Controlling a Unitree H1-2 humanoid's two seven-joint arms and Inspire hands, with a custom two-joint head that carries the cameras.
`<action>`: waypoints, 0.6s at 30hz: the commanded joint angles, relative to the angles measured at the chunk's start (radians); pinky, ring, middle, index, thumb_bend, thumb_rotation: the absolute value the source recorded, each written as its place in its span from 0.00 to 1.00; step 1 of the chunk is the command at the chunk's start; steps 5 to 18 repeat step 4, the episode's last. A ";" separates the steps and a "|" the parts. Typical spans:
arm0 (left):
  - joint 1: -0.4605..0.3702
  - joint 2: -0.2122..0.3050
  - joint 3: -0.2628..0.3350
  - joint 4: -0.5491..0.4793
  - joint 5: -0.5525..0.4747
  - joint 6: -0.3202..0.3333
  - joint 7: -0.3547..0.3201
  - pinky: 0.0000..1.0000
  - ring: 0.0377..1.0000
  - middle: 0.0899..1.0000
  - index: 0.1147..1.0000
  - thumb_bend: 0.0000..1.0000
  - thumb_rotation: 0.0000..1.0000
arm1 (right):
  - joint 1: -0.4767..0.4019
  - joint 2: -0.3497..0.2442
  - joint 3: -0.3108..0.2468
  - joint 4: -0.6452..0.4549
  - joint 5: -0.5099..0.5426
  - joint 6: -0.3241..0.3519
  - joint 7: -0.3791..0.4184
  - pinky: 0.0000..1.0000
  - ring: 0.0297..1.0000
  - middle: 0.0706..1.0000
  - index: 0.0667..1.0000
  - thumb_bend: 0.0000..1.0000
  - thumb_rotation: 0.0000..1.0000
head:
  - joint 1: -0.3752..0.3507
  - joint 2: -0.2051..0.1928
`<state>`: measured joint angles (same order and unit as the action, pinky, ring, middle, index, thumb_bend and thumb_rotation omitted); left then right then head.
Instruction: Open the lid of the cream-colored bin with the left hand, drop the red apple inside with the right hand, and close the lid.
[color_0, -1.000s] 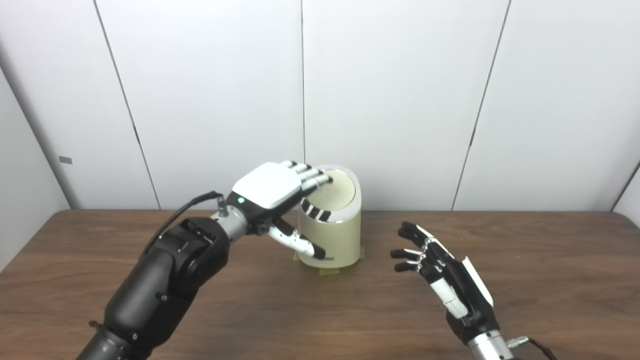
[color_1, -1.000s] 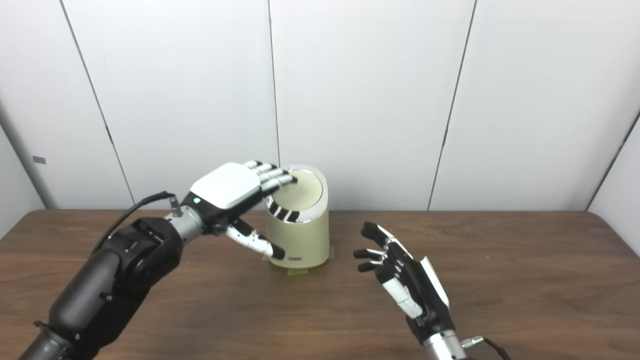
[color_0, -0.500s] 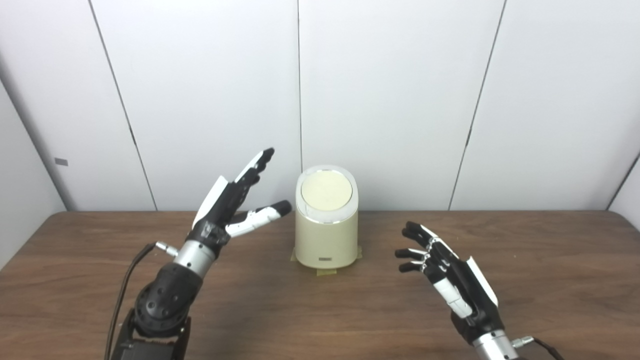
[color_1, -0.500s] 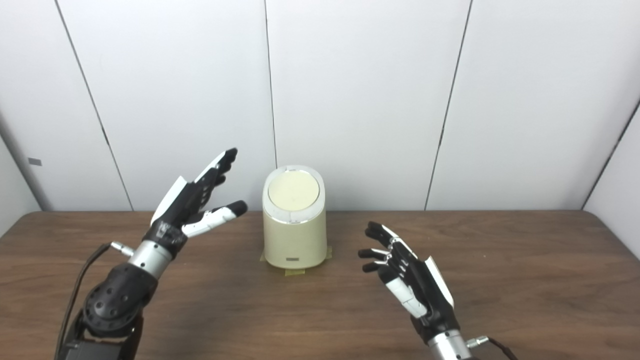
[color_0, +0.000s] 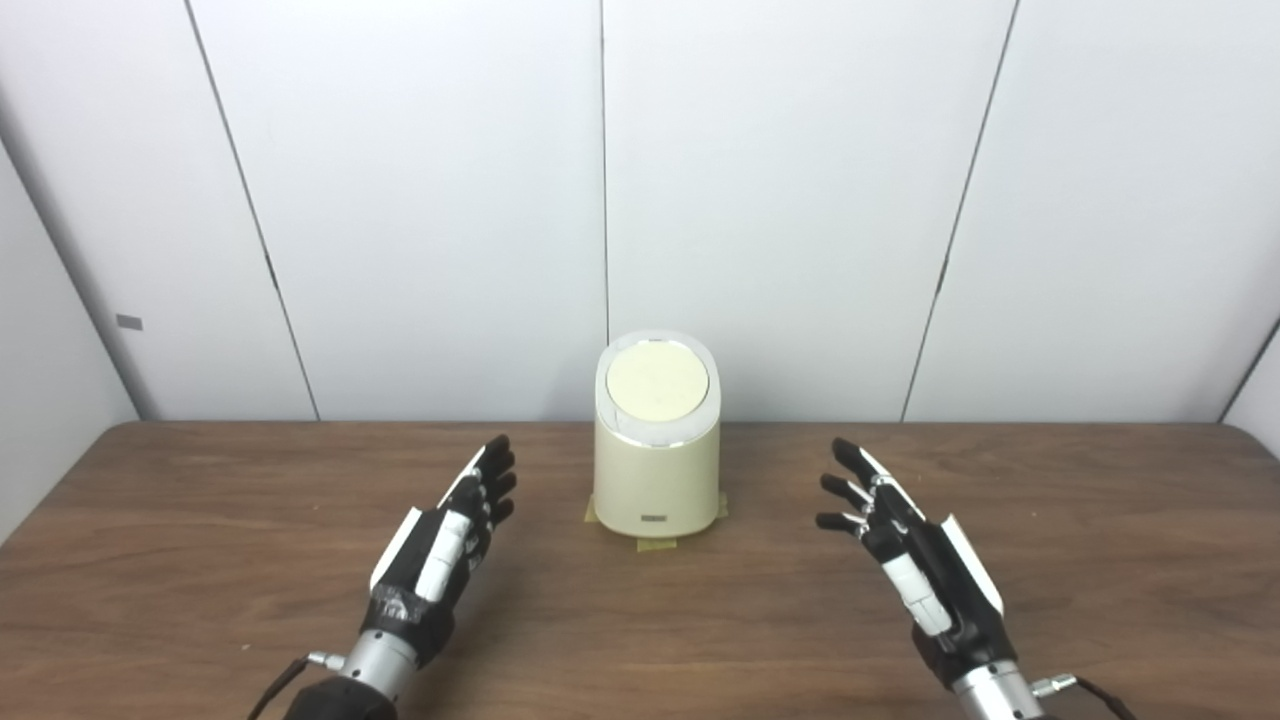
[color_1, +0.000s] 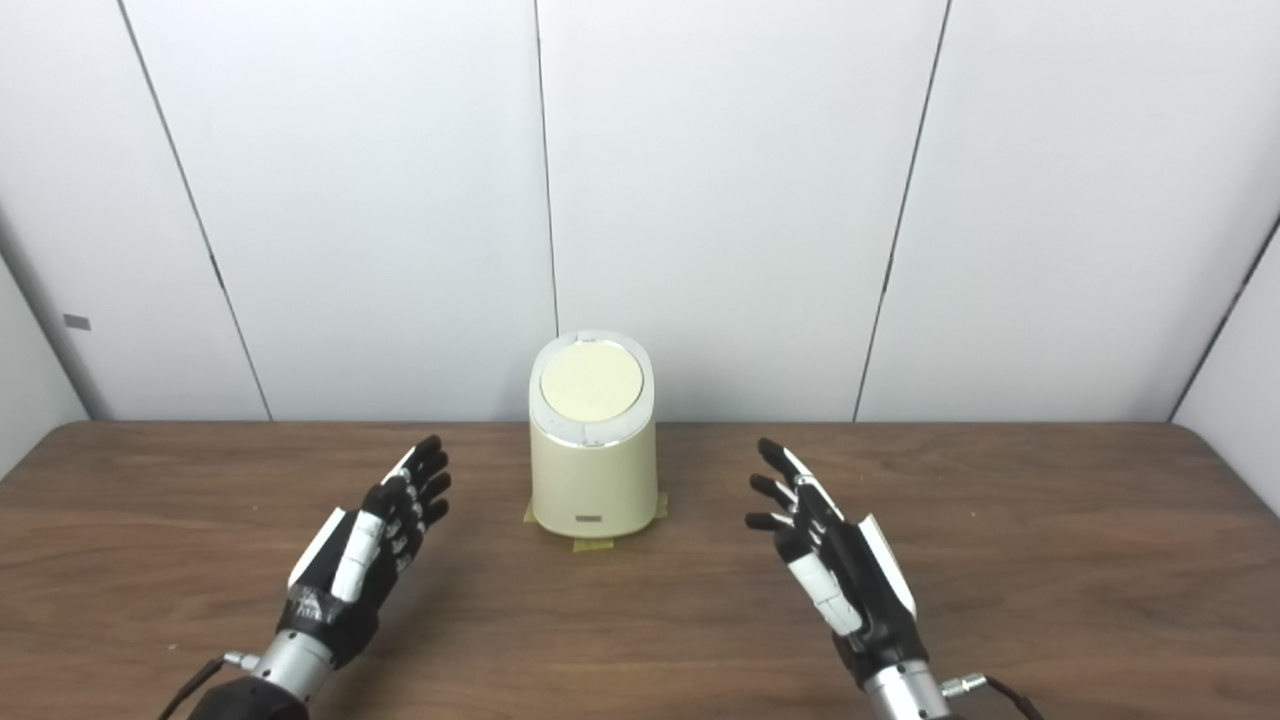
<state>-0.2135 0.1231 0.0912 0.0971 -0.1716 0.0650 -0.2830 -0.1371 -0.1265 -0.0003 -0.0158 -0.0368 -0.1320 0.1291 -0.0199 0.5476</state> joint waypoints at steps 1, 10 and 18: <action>-0.018 -0.002 0.005 -0.012 -0.021 -0.042 0.008 1.00 1.00 1.00 1.00 1.00 0.86 | -0.033 -0.014 -0.002 -0.025 0.003 -0.023 -0.003 0.89 1.00 1.00 0.99 0.88 1.00 | 0.001 0.002; -0.005 -0.001 -0.003 0.000 -0.017 -0.057 0.010 1.00 1.00 1.00 1.00 1.00 0.87 | -0.030 -0.015 0.000 -0.031 0.016 -0.007 0.007 0.93 1.00 1.00 1.00 0.81 1.00 | 0.001 0.004; -0.005 -0.001 -0.003 0.000 -0.017 -0.057 0.010 1.00 1.00 1.00 1.00 1.00 0.87 | -0.030 -0.015 0.000 -0.031 0.016 -0.007 0.007 0.93 1.00 1.00 1.00 0.81 1.00 | 0.001 0.004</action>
